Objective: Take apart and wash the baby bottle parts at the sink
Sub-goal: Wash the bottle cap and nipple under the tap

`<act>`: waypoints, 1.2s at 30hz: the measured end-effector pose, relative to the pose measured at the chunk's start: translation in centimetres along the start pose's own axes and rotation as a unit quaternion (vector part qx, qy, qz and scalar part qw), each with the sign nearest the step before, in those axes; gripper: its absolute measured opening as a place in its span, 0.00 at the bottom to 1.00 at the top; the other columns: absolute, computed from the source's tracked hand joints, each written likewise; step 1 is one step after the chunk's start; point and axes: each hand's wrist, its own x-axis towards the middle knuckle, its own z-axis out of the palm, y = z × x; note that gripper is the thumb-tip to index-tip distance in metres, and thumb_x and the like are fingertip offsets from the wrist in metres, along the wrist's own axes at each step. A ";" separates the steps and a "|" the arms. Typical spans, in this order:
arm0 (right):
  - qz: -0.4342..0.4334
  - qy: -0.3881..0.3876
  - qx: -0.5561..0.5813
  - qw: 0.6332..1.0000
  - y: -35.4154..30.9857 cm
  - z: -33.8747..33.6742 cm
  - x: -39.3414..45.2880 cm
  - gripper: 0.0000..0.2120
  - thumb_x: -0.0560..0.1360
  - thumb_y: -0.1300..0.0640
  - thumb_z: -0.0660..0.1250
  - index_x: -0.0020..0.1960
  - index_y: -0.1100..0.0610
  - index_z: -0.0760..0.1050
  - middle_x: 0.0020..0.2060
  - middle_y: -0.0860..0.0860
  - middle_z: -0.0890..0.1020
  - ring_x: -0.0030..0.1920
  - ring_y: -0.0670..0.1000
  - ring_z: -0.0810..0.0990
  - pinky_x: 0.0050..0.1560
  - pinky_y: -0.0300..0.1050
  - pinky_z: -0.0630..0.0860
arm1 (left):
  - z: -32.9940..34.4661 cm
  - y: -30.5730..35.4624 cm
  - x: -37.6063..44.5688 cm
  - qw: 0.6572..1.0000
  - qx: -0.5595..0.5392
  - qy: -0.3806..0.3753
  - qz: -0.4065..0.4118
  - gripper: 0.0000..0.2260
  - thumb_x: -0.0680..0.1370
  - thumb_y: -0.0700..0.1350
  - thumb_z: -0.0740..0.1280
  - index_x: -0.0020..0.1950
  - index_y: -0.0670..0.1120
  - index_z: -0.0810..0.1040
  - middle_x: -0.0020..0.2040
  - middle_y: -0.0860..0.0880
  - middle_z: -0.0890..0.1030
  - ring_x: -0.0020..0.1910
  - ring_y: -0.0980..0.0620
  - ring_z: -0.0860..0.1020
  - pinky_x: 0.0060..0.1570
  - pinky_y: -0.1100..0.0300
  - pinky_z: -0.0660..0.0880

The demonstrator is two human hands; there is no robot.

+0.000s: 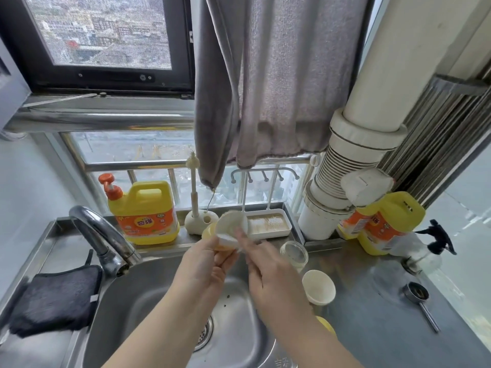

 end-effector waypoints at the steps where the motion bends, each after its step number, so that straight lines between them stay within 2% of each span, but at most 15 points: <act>1: -0.009 -0.015 -0.009 1.000 -0.1 0.2 -0.6 0.29 0.76 0.52 0.50 0.69 0.25 0.45 0.44 0.44 0.74 0.42 0.48 0.74 0.40 0.47 0.76 | -0.1 0.1 0.2 1.000 0.003 0.006 -0.001 0.09 0.76 0.31 0.61 0.36 0.39 0.74 0.24 0.46 0.75 0.19 0.56 0.73 0.24 0.66 0.76; 3: -0.014 -0.025 -0.027 0.999 0.7 0.0 -1.2 0.29 0.77 0.52 0.50 0.69 0.24 0.46 0.42 0.42 0.72 0.40 0.47 0.74 0.38 0.47 0.76 | -0.4 0.3 0.4 1.000 0.009 0.006 -0.014 0.08 0.77 0.35 0.64 0.38 0.39 0.75 0.27 0.45 0.76 0.21 0.56 0.75 0.25 0.65 0.75; 6: 0.013 0.012 -0.018 1.000 2.7 -0.6 -0.4 0.29 0.78 0.54 0.55 0.69 0.25 0.51 0.40 0.42 0.70 0.40 0.45 0.70 0.39 0.43 0.72 | -0.5 -0.2 0.4 1.000 -0.007 -0.003 -0.026 0.04 0.78 0.36 0.64 0.44 0.37 0.75 0.31 0.42 0.82 0.27 0.51 0.81 0.32 0.59 0.80; 9: 0.025 0.014 0.021 0.999 2.1 -0.6 0.2 0.27 0.77 0.54 0.54 0.71 0.32 0.56 0.39 0.41 0.69 0.41 0.42 0.67 0.40 0.39 0.67 | -0.1 -0.9 0.1 0.999 -0.003 -0.018 -0.041 0.03 0.79 0.36 0.63 0.46 0.37 0.75 0.32 0.42 0.83 0.28 0.50 0.82 0.28 0.59 0.80; 12: 0.033 -0.010 0.041 0.999 2.4 -0.2 -1.3 0.27 0.77 0.52 0.52 0.71 0.29 0.52 0.39 0.44 0.71 0.41 0.45 0.70 0.43 0.40 0.70 | -0.1 -0.6 0.4 0.999 -0.012 -0.009 -0.035 0.03 0.78 0.36 0.64 0.45 0.37 0.74 0.30 0.42 0.82 0.27 0.50 0.82 0.28 0.58 0.80; 13: 0.054 -0.017 0.050 0.997 2.9 -0.4 -1.7 0.27 0.77 0.52 0.51 0.70 0.27 0.52 0.38 0.43 0.71 0.42 0.45 0.71 0.43 0.38 0.70 | -0.2 -0.5 0.6 0.999 -0.013 -0.009 -0.032 0.03 0.78 0.36 0.64 0.45 0.37 0.74 0.30 0.42 0.83 0.27 0.50 0.82 0.29 0.58 0.80; 15: 0.097 -0.026 0.067 0.993 4.2 -1.0 -2.1 0.26 0.78 0.54 0.53 0.69 0.28 0.58 0.39 0.39 0.72 0.43 0.42 0.73 0.45 0.32 0.69 | -0.4 -0.9 1.2 0.999 0.004 -0.009 -0.030 0.03 0.78 0.36 0.64 0.45 0.37 0.74 0.31 0.42 0.83 0.28 0.50 0.82 0.32 0.58 0.80; 17: 0.142 -0.046 0.104 0.983 5.1 -2.2 -2.5 0.24 0.81 0.58 0.55 0.67 0.30 0.62 0.40 0.40 0.75 0.40 0.38 0.74 0.42 0.28 0.67 | -0.6 -2.0 2.0 0.998 0.045 -0.004 -0.050 0.03 0.78 0.36 0.63 0.46 0.37 0.73 0.31 0.42 0.83 0.28 0.50 0.82 0.34 0.58 0.80; 19: 0.187 -0.065 0.151 0.969 5.9 -3.5 -2.8 0.24 0.82 0.58 0.56 0.66 0.29 0.62 0.41 0.43 0.78 0.34 0.38 0.73 0.38 0.29 0.67 | -0.7 -3.3 2.6 0.993 0.082 0.003 -0.082 0.02 0.78 0.35 0.64 0.46 0.37 0.73 0.32 0.41 0.83 0.29 0.48 0.82 0.37 0.55 0.80; 22: 0.252 -0.061 0.206 0.943 8.1 -5.2 -3.2 0.25 0.81 0.57 0.58 0.64 0.26 0.61 0.42 0.43 0.81 0.30 0.41 0.70 0.36 0.36 0.71 | -0.8 -5.2 3.2 0.988 0.107 0.008 -0.115 0.02 0.78 0.35 0.64 0.47 0.36 0.72 0.40 0.38 0.81 0.37 0.45 0.80 0.44 0.54 0.77; 23: 0.278 -0.054 0.217 0.934 9.2 -5.5 -3.5 0.24 0.81 0.57 0.59 0.64 0.28 0.61 0.42 0.43 0.82 0.30 0.42 0.70 0.36 0.38 0.72 | -0.7 -5.7 3.3 0.986 0.110 0.006 -0.124 0.02 0.78 0.35 0.64 0.48 0.36 0.72 0.41 0.38 0.81 0.38 0.45 0.80 0.45 0.53 0.77; 25: 0.329 -0.021 0.225 0.917 11.7 -6.0 -4.2 0.19 0.80 0.57 0.60 0.65 0.38 0.63 0.42 0.44 0.83 0.31 0.45 0.73 0.39 0.42 0.74 | -0.6 -6.8 3.7 0.982 0.120 0.002 -0.142 0.03 0.78 0.35 0.65 0.48 0.36 0.73 0.37 0.39 0.82 0.34 0.45 0.82 0.42 0.53 0.77; 28: 0.402 0.046 0.242 0.882 14.8 -6.6 -5.4 0.08 0.79 0.61 0.62 0.58 0.53 0.71 0.40 0.48 0.85 0.31 0.46 0.76 0.36 0.42 0.72 | 0.0 -8.3 4.4 0.977 0.134 -0.002 -0.163 0.05 0.78 0.36 0.65 0.52 0.35 0.73 0.39 0.38 0.83 0.34 0.45 0.82 0.40 0.53 0.78; 32: 0.454 0.089 0.231 0.856 18.1 -6.8 -6.1 0.05 0.78 0.62 0.65 0.50 0.54 0.75 0.38 0.50 0.83 0.34 0.45 0.80 0.34 0.36 0.75 | 1.6 -10.3 5.3 0.971 0.154 -0.010 -0.184 0.03 0.78 0.36 0.64 0.50 0.36 0.73 0.43 0.39 0.81 0.38 0.46 0.81 0.39 0.55 0.80; 36: 0.490 0.099 0.227 0.836 21.7 -5.7 -6.2 0.04 0.77 0.64 0.65 0.52 0.61 0.77 0.37 0.54 0.80 0.36 0.49 0.79 0.34 0.32 0.76 | 3.1 -11.9 6.1 0.968 0.166 -0.021 -0.189 0.03 0.79 0.36 0.63 0.49 0.37 0.74 0.45 0.39 0.81 0.42 0.46 0.80 0.48 0.54 0.77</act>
